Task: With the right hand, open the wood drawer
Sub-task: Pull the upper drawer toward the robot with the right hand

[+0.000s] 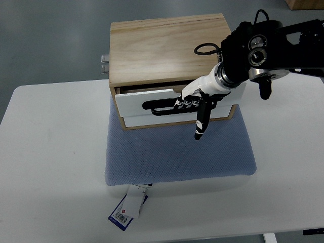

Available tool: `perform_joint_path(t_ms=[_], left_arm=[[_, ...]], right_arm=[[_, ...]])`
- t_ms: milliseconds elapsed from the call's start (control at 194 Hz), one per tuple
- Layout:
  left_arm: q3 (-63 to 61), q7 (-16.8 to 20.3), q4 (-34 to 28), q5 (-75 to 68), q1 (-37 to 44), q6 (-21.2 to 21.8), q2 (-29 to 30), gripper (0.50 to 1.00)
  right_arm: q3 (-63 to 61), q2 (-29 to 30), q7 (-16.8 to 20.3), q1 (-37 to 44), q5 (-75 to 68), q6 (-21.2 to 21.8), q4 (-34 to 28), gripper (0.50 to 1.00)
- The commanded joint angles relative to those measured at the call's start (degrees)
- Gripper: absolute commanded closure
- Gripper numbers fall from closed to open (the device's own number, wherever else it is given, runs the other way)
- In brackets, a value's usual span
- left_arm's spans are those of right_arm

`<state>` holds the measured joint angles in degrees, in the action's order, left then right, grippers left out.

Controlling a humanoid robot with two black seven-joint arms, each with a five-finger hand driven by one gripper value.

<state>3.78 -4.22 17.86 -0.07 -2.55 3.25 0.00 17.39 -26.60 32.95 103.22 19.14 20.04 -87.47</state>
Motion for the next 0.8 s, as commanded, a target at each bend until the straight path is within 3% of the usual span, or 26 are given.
perform_joint_path(t_ms=[0,797], left_arm=[[0.1,0.0,0.0,0.1,0.0,0.0,0.0,0.5],[0.1,0.0,0.0,0.1,0.0,0.0,0.0,0.5]], right_arm=[[0.0,-1.0,-0.1,2.0,-1.5,2.4,-2.1,0.564],[-0.1,-7.5,-0.3,4.2,-9.1,14.2,-10.2,0.562]])
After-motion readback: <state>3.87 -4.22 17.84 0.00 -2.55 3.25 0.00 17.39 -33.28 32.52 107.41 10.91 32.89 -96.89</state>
